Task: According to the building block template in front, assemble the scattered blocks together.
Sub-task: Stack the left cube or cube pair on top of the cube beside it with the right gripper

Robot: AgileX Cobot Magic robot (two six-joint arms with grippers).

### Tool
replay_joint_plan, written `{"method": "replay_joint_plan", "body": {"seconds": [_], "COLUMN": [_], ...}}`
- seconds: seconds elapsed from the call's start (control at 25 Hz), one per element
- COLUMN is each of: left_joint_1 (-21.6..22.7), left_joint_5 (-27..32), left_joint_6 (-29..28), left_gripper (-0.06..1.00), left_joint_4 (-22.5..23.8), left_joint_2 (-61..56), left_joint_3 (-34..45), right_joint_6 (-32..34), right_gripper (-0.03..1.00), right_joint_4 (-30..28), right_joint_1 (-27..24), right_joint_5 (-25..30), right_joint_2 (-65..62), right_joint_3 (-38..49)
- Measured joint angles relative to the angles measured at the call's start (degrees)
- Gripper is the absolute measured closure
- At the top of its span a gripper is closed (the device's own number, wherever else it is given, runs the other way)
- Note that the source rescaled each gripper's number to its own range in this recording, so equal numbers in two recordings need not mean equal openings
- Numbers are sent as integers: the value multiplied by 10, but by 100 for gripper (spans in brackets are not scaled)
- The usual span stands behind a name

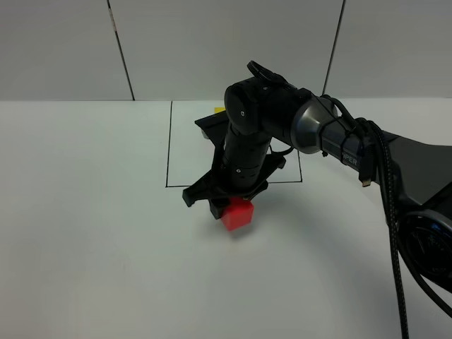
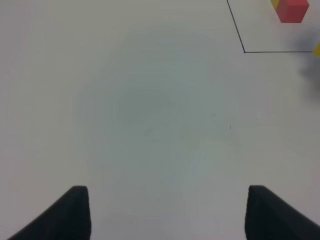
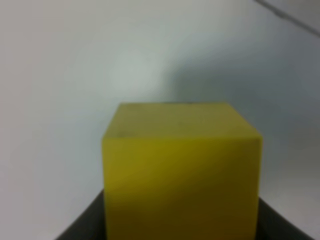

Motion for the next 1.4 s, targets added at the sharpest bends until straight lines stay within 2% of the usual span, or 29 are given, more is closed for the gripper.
{"method": "replay_joint_plan", "body": {"seconds": [0.08,0.16,0.44,0.84,1.4], "left_joint_1": [0,0,0,0,0], "left_joint_5": [0,0,0,0,0], "left_joint_6": [0,0,0,0,0], "left_gripper": [49,49,49,49,49], "left_joint_4": [0,0,0,0,0], "left_joint_2": [0,0,0,0,0], "left_joint_3": [0,0,0,0,0], "right_joint_6": [84,140,238,300,304], "right_gripper": [97,97,97,97,97], "right_joint_4": [9,10,-7,-78,-64], "right_joint_1": [0,0,0,0,0], "right_joint_5": [1,-3,-12,-26,-34], "right_joint_2": [2,2,24,31,59], "right_joint_3": [0,0,1,1,1]}}
